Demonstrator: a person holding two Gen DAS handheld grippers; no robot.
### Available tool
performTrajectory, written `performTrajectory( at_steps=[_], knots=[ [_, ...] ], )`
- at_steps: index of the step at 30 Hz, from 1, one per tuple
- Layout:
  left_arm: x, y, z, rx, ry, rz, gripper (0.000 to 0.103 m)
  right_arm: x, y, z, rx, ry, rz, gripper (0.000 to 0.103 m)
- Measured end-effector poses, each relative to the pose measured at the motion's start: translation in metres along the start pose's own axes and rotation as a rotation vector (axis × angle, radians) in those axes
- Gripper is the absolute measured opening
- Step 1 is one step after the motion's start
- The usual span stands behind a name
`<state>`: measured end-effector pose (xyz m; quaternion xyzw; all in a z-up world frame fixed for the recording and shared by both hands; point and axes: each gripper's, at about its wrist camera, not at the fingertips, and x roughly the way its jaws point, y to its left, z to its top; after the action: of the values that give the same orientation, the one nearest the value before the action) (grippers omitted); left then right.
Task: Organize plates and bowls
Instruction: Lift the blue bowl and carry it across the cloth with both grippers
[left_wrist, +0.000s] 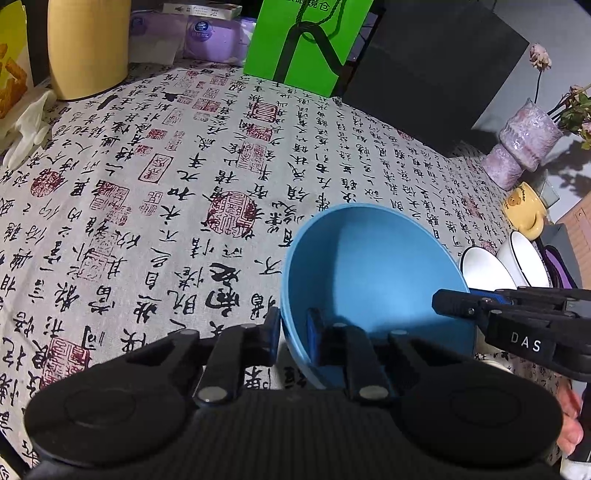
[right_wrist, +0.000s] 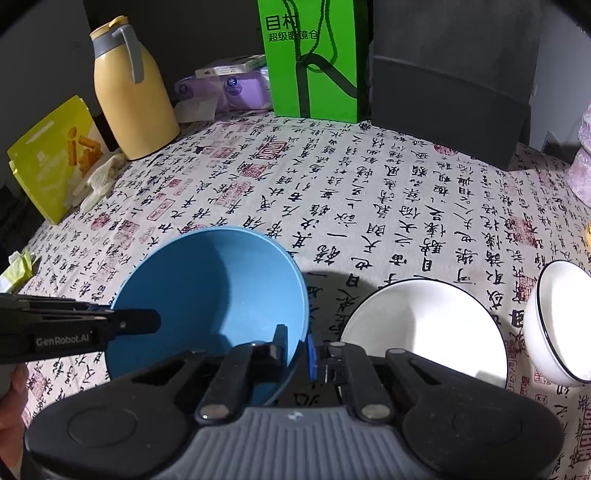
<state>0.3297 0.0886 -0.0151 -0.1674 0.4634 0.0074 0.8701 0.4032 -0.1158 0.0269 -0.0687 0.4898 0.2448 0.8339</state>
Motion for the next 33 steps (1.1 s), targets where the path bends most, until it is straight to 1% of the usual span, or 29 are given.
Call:
performTrajectory(
  at_steps=[16, 33],
  knots=[
    [-0.011, 0.003, -0.002, -0.018, -0.016, 0.004, 0.015, -0.008, 0.005, -0.001, 0.007, -0.012, -0.003, 0.008],
    [-0.054, 0.022, -0.011, -0.048, -0.099, 0.012, 0.015, -0.032, 0.037, 0.000, -0.043, -0.058, 0.020, 0.008]
  ],
)
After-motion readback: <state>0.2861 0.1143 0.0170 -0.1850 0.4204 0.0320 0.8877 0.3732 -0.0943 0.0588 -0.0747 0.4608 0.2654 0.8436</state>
